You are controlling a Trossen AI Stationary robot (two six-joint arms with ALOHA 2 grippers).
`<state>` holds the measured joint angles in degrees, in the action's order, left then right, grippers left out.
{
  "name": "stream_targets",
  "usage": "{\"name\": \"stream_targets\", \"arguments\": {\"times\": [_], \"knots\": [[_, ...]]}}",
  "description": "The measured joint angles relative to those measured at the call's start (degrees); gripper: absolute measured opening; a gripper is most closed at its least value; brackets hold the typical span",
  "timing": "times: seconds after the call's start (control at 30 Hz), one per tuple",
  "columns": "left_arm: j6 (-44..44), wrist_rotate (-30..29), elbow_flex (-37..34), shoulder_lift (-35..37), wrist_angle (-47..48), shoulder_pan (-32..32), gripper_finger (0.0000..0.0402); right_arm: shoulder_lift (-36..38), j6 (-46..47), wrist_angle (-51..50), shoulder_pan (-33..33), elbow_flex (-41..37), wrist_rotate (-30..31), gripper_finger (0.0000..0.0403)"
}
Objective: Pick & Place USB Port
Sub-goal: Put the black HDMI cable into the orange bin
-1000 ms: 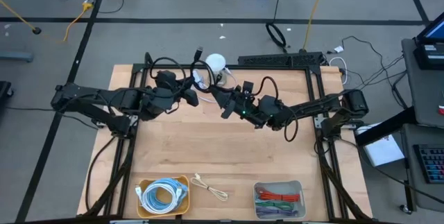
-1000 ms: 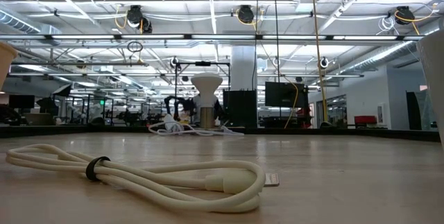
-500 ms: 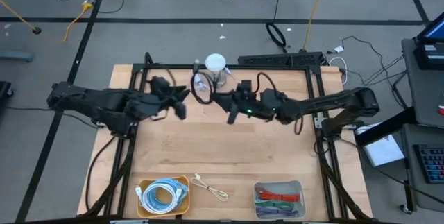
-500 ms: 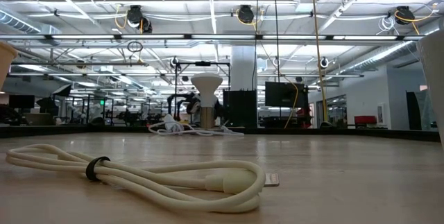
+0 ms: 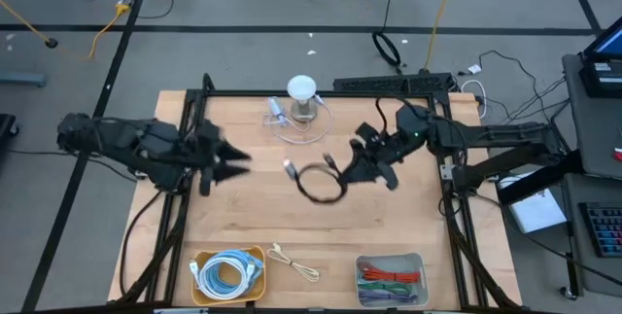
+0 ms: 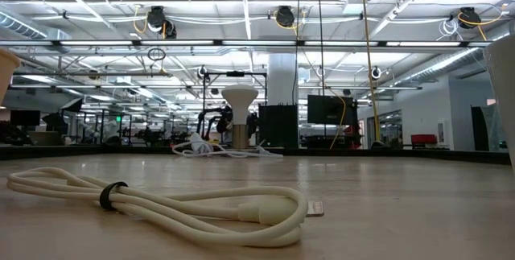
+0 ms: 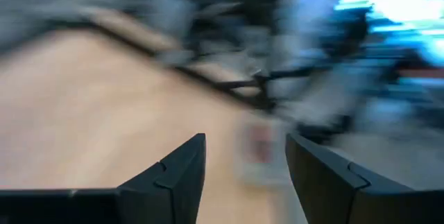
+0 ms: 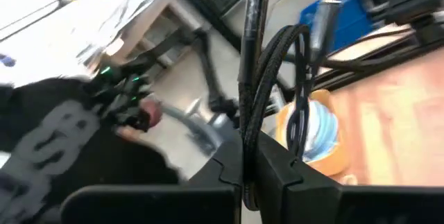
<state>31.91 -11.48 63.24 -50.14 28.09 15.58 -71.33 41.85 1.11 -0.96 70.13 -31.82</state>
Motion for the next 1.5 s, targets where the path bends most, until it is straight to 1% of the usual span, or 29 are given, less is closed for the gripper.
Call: {"name": "stream_targets", "arguments": {"times": [0.03, 0.07, 0.13, 0.17, 0.27, 0.4, 0.47, 0.57, 0.67, 0.87, 0.9, 0.97, 1.1, 1.17, 1.3, 1.43, 1.5], "knots": [[0.0, 5.9, -1.8, -0.7, -6.2, -1.1, 0.0205, 0.0, -0.7, 0.1, 0.3, 0.0, -0.3, 0.0005], [0.6, 9.9, -3.7, -1.8, -12.6, -1.9, 0.0207, 0.0, -1.3, -0.1, 0.6, 0.0, -0.1, 0.0005], [3.7, 13.7, -8.0, -3.8, -22.7, -2.8, 0.0208, -0.2, -3.3, -0.2, 1.1, 0.0, 1.8, 0.0005], [5.0, 14.3, -10.2, -4.7, -25.9, -3.1, 0.0209, -0.4, -4.2, -0.1, 1.2, 0.0, 3.2, 0.0005], [7.7, 14.2, -15.7, -7.4, -34.2, -4.3, 0.0209, -0.9, -6.0, 1.2, 1.7, 0.0, 4.3, 0.0005], [10.3, 12.9, -22.0, -10.3, -45.8, -5.1, 0.0209, -0.8, -7.0, 1.8, 2.5, 0.0, 4.6, 0.0005], [10.3, 12.9, -23.0, -10.9, -50.9, -5.1, 0.0209, -0.8, -7.0, 1.9, 2.6, 0.0, 5.0, 0.0005], [7.5, 13.0, -23.0, -11.3, -53.6, -5.0, 0.0209, -0.8, -6.5, 2.6, 2.7, 0.0, 5.0, 0.0005], [4.6, 13.8, -23.0, -11.4, -54.8, -5.3, 0.0209, -0.8, -6.4, 2.8, 3.0, 0.0, 5.0, 0.0005], [3.9, 15.1, -23.0, -11.4, -55.0, -7.0, 0.0209, -3.2, -4.7, 5.3, 3.3, 0.0, 4.6, 0.0004], [3.7, 15.6, -23.0, -11.4, -55.1, -7.4, 0.0209, -3.7, -4.3, 5.6, 3.3, 0.0, 4.2, 0.0004], [3.1, 17.2, -23.0, -11.1, -54.6, -8.4, 0.0209, -5.0, -3.0, 5.3, 3.4, 0.0, 1.3, 0.0004], [2.9, 22.5, -21.6, -7.8, -48.8, -11.5, 0.0209, -7.4, -0.3, 6.4, 5.1, 0.0, -3.7, 0.0004], [3.2, 26.6, -20.5, -6.3, -42.5, -13.2, 0.0209, -8.1, 0.9, 6.8, 6.1, 0.0, -5.7, 0.0004], [2.5, 34.9, -17.0, -5.6, -30.6, -15.2, 0.0209, -8.3, 1.4, 6.2, 7.7, 0.0, -6.4, 0.0004], [2.1, 40.3, -14.9, -5.9, -26.6, -15.6, 0.0209, -8.3, 1.6, 4.9, 7.7, 0.0, -6.0, 0.0004], [2.9, 42.2, -14.1, -6.9, -28.0, -15.6, 0.0209, -8.3, 1.5, 2.8, 7.7, 0.0, -5.9, 0.0004]]}}
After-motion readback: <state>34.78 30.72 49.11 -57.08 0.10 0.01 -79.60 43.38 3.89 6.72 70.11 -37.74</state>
